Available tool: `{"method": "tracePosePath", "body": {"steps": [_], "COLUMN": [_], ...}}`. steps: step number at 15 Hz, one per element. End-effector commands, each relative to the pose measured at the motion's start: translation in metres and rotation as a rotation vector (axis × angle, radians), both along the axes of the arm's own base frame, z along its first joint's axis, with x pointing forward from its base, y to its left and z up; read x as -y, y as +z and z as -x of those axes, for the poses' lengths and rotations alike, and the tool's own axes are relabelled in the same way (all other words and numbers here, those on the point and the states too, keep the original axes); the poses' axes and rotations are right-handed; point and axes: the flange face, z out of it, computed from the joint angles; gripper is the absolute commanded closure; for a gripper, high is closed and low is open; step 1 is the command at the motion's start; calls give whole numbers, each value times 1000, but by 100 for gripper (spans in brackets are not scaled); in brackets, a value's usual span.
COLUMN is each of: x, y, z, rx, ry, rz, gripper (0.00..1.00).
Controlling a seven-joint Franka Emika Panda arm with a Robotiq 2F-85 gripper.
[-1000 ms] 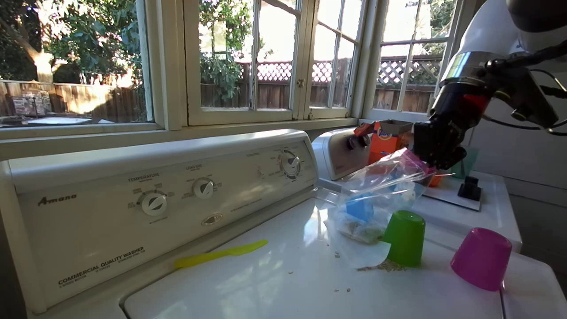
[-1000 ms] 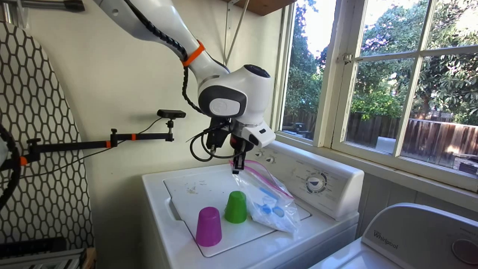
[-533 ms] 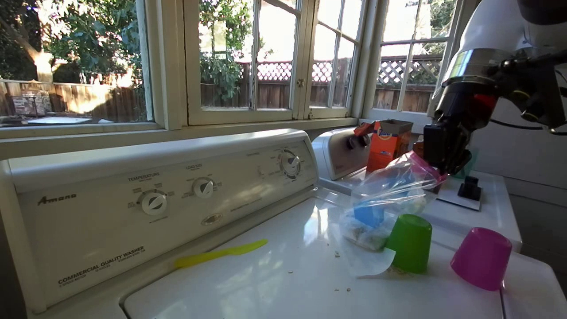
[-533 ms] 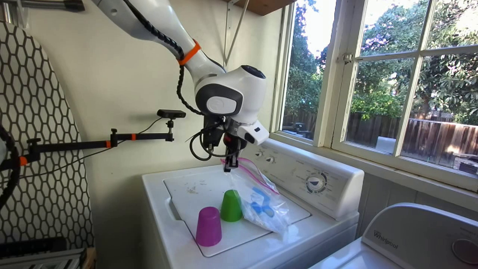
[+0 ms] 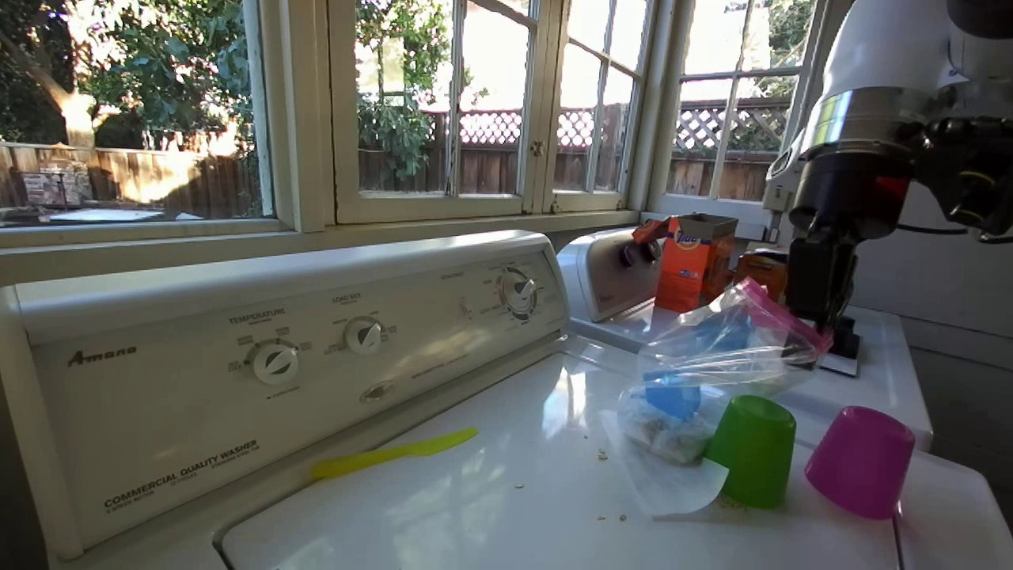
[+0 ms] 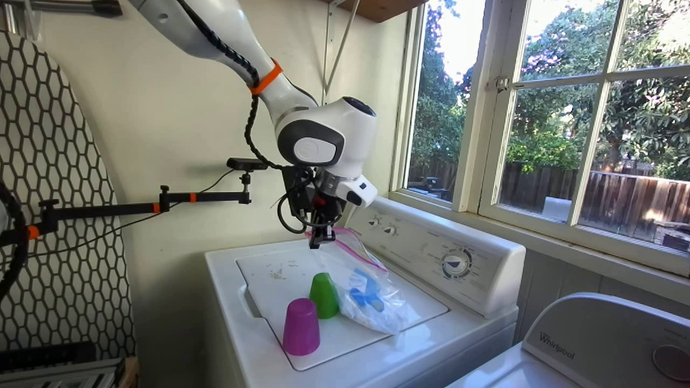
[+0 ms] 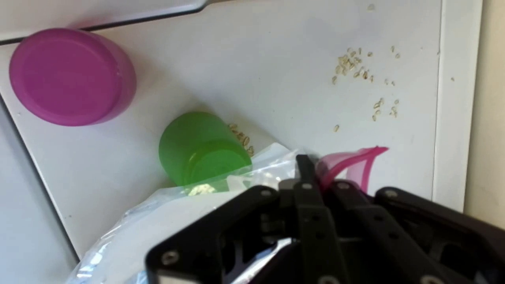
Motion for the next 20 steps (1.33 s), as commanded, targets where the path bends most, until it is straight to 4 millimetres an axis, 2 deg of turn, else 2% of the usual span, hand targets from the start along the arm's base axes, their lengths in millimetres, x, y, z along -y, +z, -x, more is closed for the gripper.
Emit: {"method": "tracePosePath", "body": {"steps": [1, 2, 3, 9, 13, 16, 17, 18, 20], "x": [1, 3, 6, 26, 39, 44, 45, 45, 47], "y": [3, 7, 11, 44, 57, 59, 59, 58, 55], "z": [14, 13, 13, 12, 10, 8, 7, 7, 6], "rx": [8, 33, 47, 125, 160, 180, 186, 193, 195], "ry": [65, 52, 42, -20, -90, -171, -201, -234, -296], "rz": [39, 42, 38, 0, 2, 12, 15, 19, 31], "gripper": [100, 73, 73, 28, 0, 2, 25, 26, 43]}}
